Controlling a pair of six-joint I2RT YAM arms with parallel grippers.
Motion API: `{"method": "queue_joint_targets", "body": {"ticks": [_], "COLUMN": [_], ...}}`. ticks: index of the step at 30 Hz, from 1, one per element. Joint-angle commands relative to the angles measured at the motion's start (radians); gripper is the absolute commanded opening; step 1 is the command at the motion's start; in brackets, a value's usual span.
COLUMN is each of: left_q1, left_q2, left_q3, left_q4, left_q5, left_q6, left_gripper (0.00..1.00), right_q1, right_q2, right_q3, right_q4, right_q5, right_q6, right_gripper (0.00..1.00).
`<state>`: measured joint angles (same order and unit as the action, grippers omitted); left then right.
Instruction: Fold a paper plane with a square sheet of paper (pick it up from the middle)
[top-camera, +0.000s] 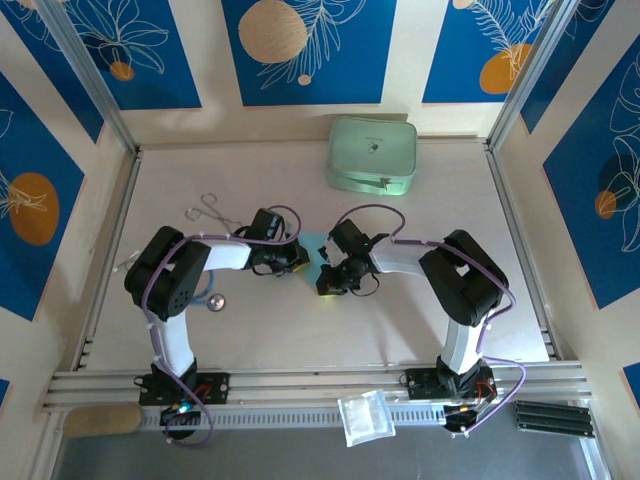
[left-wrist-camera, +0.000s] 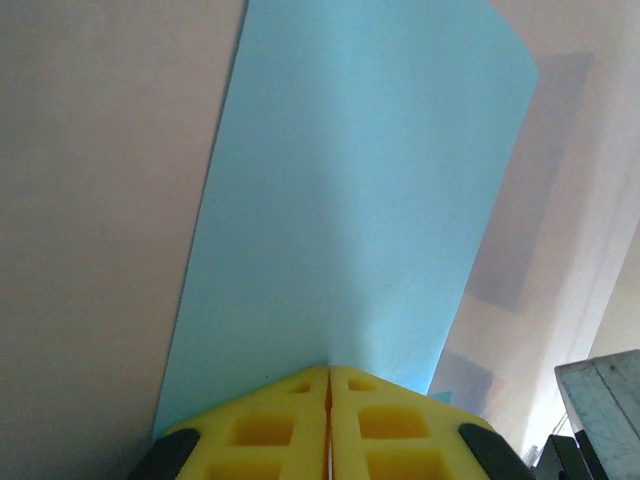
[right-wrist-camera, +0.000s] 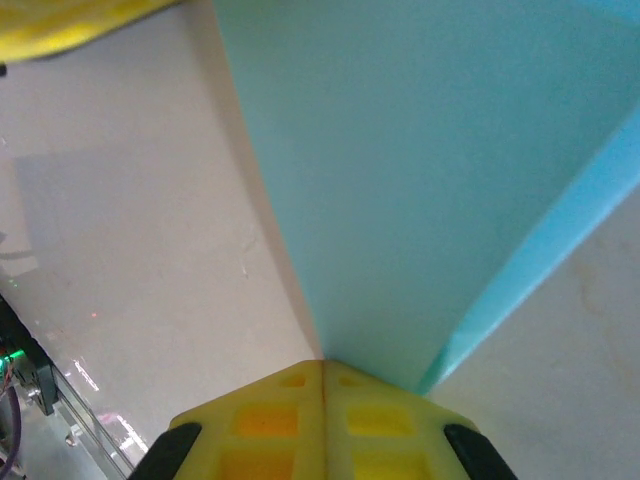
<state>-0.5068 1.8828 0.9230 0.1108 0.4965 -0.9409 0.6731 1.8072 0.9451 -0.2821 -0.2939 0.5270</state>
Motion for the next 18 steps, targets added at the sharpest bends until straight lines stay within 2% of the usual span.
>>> {"method": "queue_joint_targets", "body": {"ticks": [1, 7, 14, 18], "left_q1": [0.014, 0.014, 0.013, 0.013], "left_q2": [0.044, 0.042, 0.029, 0.024], "left_q3": [-0.004, -0.001, -0.004, -0.007], "left_q4": [-0.080, -0.069, -0.062, -0.047], "left_q5": [-0.072, -0.062, -0.052, -0.046], "left_q6": [0.015, 0.008, -0.016, -0.040], "left_gripper": [0.09, 0.09, 0.09, 0.10], "right_q1": [0.005, 0.005, 0.004, 0.011], "right_q2": [-0.024, -0.005, -0.156, -0.120], "right_q3": [-0.047, -0.047, -0.032, 0.007], "right_q4": [-0.117, -0.125, -0.029, -0.017], "right_q5": [-0.010, 0.013, 0.018, 0.071], "right_q6": [-0.006, -0.009, 0.041, 0.093], "right_gripper": [0.07, 0.06, 0.07, 0.07]}}
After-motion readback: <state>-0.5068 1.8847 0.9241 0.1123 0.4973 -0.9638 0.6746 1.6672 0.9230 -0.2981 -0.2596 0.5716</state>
